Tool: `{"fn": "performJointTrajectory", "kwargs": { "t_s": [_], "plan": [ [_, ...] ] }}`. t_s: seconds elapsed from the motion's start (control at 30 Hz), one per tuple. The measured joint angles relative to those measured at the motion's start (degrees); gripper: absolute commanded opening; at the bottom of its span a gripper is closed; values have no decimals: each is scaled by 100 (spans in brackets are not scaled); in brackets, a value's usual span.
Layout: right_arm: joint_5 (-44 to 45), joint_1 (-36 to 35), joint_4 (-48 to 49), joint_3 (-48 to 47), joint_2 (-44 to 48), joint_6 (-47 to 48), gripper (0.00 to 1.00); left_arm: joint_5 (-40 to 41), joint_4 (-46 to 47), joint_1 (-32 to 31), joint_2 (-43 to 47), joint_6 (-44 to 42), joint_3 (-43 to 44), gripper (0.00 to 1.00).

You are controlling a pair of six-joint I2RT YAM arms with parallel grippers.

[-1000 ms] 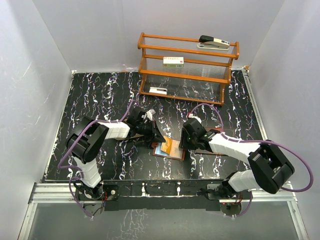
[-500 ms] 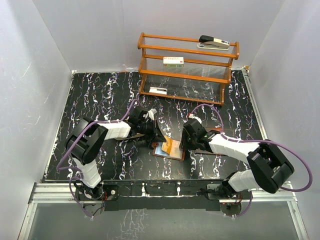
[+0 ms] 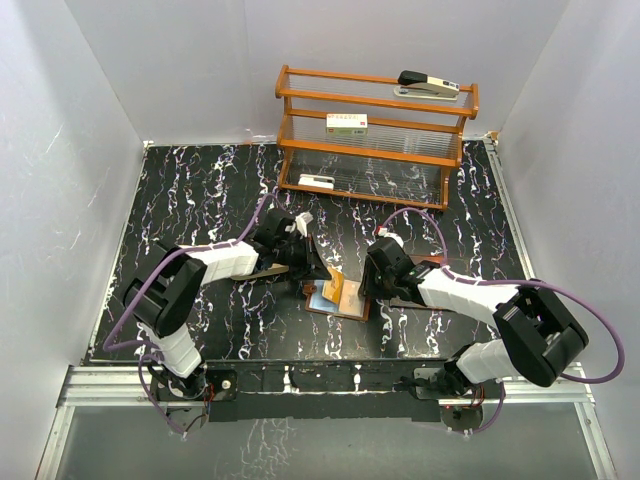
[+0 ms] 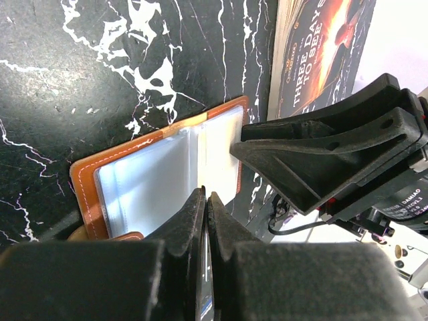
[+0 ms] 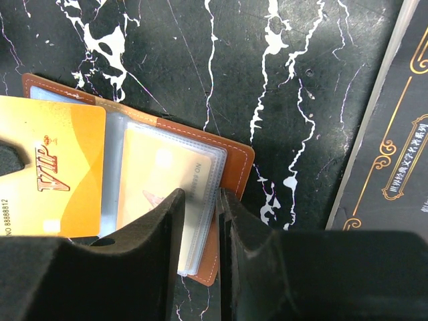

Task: Put the credit cards into the card holder
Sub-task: Insert the credit card into the card holder.

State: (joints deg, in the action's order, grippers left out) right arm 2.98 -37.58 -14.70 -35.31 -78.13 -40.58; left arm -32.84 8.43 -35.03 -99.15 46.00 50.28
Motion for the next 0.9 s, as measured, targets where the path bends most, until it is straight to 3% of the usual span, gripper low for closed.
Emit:
{"fn": "performJointTrajectory", "kwargs": {
  "t_s": [0.9],
  "plan": [
    [-37,26,46,28,9,-4,23,-278,232,-9,-378,-20,0,0]
  ]
}}
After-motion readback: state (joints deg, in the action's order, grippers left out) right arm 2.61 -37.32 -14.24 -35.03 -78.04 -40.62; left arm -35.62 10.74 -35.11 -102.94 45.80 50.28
